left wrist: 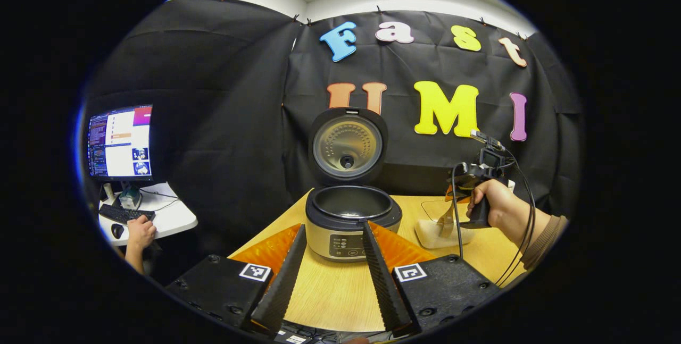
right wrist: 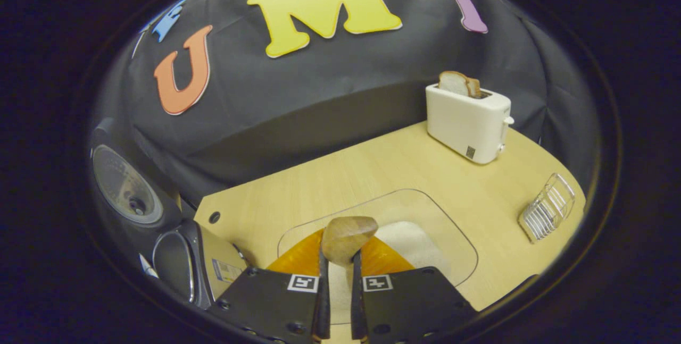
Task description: Close the left gripper, press the button to open the rice cooker; take a wooden spoon from the chopstick holder with the right hand, scoop a spoonful of rice and pour it into the rice cooker, then put the wooden spoon back into the chopstick holder.
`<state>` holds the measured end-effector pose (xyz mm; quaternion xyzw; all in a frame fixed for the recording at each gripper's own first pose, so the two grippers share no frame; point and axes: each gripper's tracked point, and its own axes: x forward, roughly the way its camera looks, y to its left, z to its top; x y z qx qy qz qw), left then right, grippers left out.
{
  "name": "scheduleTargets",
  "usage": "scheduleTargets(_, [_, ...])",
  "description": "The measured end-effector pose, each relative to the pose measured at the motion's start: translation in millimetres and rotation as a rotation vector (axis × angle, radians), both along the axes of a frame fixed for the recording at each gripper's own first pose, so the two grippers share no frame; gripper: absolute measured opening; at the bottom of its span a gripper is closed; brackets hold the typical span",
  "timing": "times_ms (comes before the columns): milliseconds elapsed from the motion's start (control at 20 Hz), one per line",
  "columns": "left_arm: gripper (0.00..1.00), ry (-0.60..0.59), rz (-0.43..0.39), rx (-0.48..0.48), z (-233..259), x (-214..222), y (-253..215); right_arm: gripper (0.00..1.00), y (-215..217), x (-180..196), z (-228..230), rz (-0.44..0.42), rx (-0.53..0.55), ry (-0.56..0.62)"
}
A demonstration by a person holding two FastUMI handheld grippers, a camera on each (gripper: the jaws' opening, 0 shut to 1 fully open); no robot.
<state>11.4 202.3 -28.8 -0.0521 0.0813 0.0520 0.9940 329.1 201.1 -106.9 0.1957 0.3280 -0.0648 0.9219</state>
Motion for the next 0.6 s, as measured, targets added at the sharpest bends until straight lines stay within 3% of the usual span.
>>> scheduleTargets(150, [0.70, 0.004, 0.007, 0.002, -1, 1, 3, 0.16, -4, -9, -7, 0.024, 0.142, 0.016])
scheduleTargets(450, [0.70, 0.005, -0.009, 0.004, -1, 3, -5, 0.15, -22, -14, -35, -0.023, 0.438, 0.071])
scheduleTargets(600, [0.70, 0.010, -0.013, 0.006, -3, 5, -7, 0.13, -25, -13, -39, -0.023, 0.471, 0.082])
